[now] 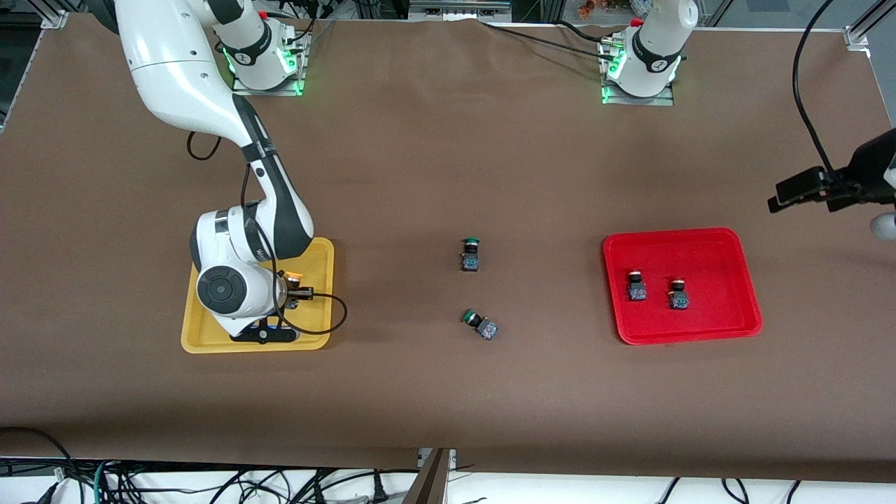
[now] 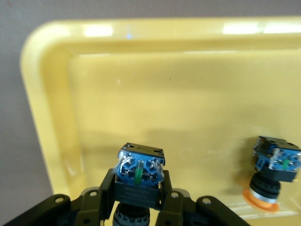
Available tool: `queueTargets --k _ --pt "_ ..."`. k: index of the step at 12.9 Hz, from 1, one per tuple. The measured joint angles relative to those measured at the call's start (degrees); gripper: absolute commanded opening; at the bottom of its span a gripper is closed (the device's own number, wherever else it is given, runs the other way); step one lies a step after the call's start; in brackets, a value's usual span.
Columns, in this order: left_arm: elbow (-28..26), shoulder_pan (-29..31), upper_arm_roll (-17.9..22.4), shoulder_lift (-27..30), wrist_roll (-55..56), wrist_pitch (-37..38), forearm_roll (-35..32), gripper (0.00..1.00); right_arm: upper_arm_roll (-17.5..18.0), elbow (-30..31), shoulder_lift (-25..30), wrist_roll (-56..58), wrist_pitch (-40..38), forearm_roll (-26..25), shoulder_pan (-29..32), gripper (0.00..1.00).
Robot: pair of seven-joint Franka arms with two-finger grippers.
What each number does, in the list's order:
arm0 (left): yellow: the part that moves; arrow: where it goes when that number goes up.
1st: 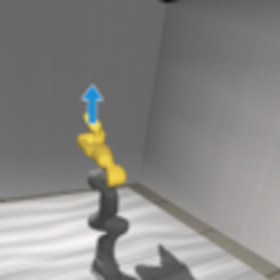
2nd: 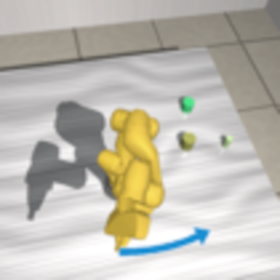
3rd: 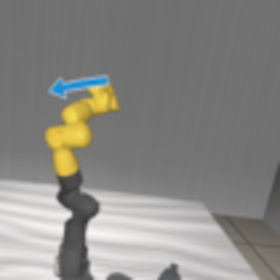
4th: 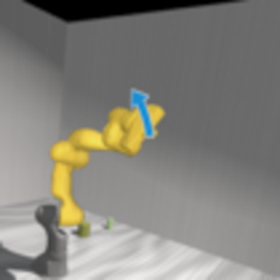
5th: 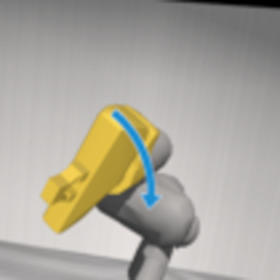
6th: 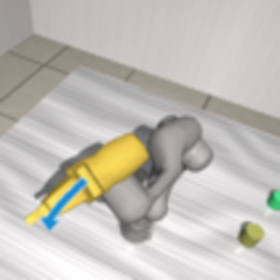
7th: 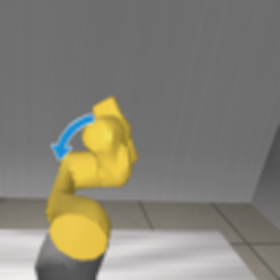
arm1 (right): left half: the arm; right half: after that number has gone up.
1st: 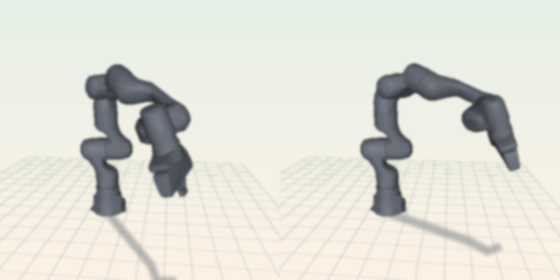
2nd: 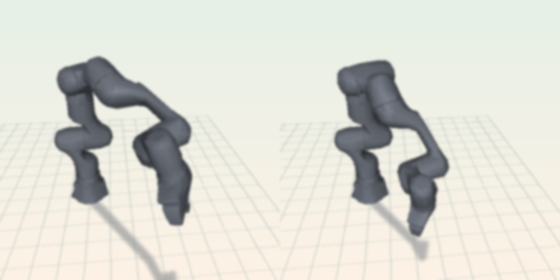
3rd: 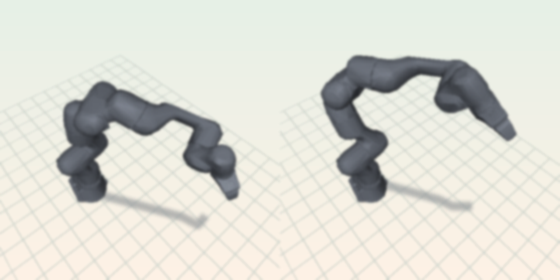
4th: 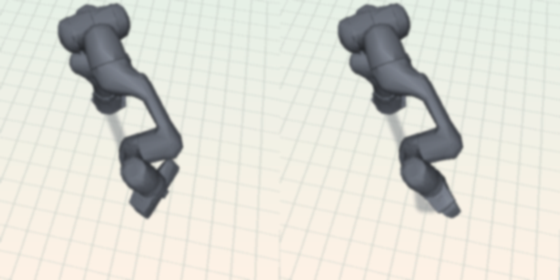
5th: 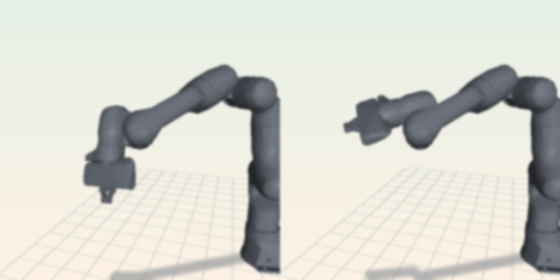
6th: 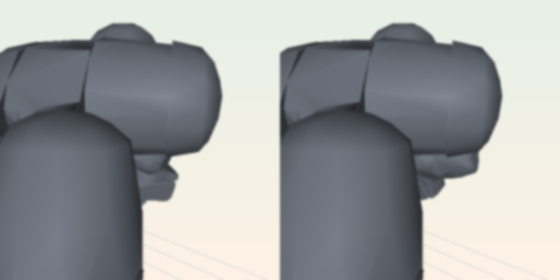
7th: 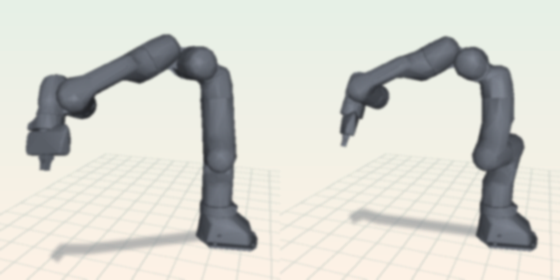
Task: Place red and yellow buttons in trays
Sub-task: 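Place the yellow button in the yellow tray while the left gripper withdraws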
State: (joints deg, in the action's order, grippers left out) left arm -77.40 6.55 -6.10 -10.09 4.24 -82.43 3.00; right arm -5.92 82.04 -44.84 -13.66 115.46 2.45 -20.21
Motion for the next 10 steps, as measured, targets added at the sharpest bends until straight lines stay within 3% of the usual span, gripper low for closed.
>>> queueTargets --k 1,2,5,7,10 --pt "-2.11 -3.99 3.90 1.48 0.00 0.19 -0.14 1.00 0.01 3.83 0.95 0.34 3.43 0.00 -0.01 0.93" --pt "-5.29 -6.50 6.19 3.07 0.00 -1.72 -0.44 1.00 0.01 6.68 1.66 0.36 5.64 0.00 0.00 1.00" --pt "-13.79 -7.60 7.36 7.11 -0.07 -7.69 -0.65 1.00 -0.13 7.94 4.16 0.55 7.23 0.00 0.23 1.00" --pt "-14.89 -7.59 7.56 7.77 -0.22 -7.81 -0.65 1.00 -0.27 6.48 7.61 0.96 4.91 -0.01 1.20 1.00" --pt "-15.12 -7.60 7.59 7.90 -0.24 -7.81 -0.67 1.00 -0.88 2.10 12.39 5.04 -4.69 -0.13 3.25 1.00"
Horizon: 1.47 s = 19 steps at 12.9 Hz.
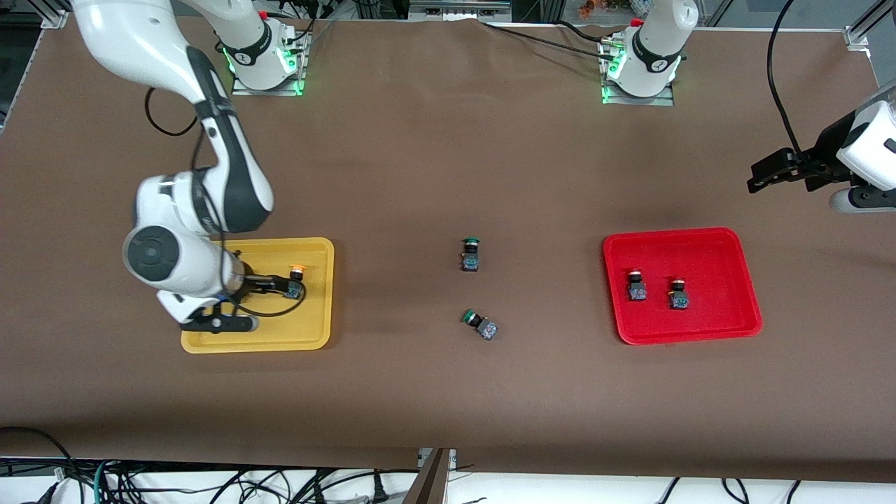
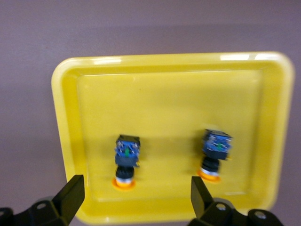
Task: Place red and yellow buttons in trays
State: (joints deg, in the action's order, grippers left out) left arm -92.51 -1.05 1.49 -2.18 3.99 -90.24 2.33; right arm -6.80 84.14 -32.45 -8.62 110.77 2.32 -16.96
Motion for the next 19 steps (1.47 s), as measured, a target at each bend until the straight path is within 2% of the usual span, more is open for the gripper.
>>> queueTargets --k 3,5,7,10,13,15,19 --pt "-0.09 -0.08 -0.01 0.03 -0.10 -0.11 -0.92 1.00 -2.39 -4.45 2.81 5.74 -10.00 0.01 1.15 1.00" --pt "-0.32 -0.78 -0.03 -0.02 -0.17 -0.14 -3.02 1.00 -2.59 -5.72 6.62 5.85 -13.93 0.02 1.77 1.00" --pt "-0.43 -1.32 -0.09 -0.03 -0.17 -0.18 -3.76 1.00 -1.33 -3.59 13.41 5.97 -16.34 0.02 3.76 1.00" --pt "-0.51 -1.33 -0.08 -0.03 -0.16 -0.23 -3.82 1.00 2.69 1.98 24.08 6.49 -19.52 -0.01 8.51 1.00" --pt "-0.53 -1.33 -0.08 -0.03 -0.14 -0.24 -3.82 1.00 3.09 3.79 30.60 6.60 -22.58 -0.05 10.39 1.00" --pt "-0.53 -1.33 -0.08 -0.03 -0.14 -0.24 -3.82 1.00 3.09 4.46 31.78 6.81 -23.23 -0.06 11.49 1.00" --pt "-0.53 -1.35 -0.21 -0.03 -0.14 -0.24 -3.82 1.00 3.19 3.59 29.52 6.93 -24.43 -0.91 11.90 1.00"
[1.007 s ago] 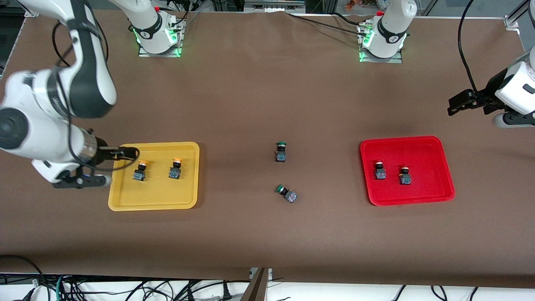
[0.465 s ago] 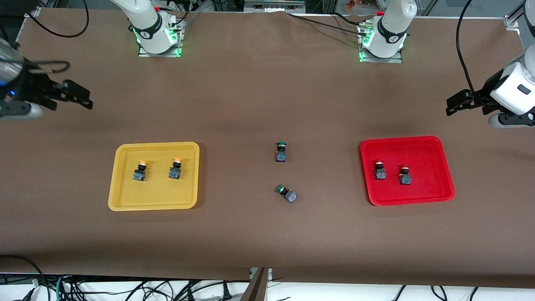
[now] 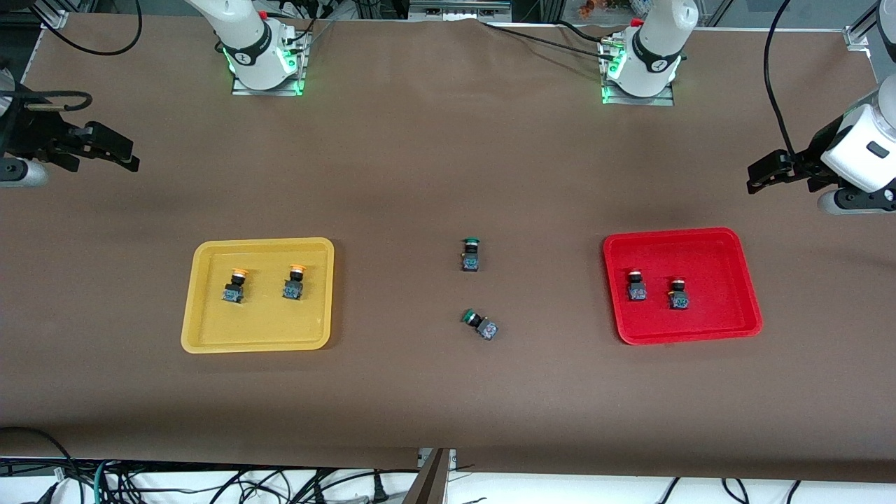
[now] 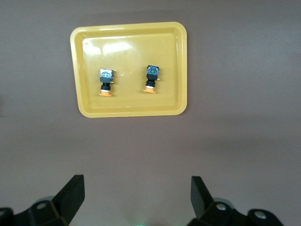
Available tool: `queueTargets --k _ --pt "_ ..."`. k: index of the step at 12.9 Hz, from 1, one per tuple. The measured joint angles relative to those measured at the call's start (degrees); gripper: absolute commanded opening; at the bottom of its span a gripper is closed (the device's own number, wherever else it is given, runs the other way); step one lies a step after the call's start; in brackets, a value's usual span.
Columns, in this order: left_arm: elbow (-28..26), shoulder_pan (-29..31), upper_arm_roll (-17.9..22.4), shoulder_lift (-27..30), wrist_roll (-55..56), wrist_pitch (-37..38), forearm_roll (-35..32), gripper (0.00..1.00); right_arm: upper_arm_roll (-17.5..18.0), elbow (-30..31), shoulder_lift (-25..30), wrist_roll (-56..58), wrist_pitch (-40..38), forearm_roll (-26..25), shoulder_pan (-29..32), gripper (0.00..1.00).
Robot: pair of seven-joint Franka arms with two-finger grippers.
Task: Place red and yellow buttons in trays
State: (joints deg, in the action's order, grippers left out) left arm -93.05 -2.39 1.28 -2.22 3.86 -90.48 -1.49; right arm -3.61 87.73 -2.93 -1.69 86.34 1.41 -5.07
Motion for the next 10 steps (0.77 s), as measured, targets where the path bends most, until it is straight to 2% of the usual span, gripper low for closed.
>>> queueTargets --k 10 --pt "0.00 -0.06 -0.13 0.00 0.00 0.00 0.00 1.00 0.25 -1.09 -1.08 0.03 -0.44 -0.83 0.00 1.00"
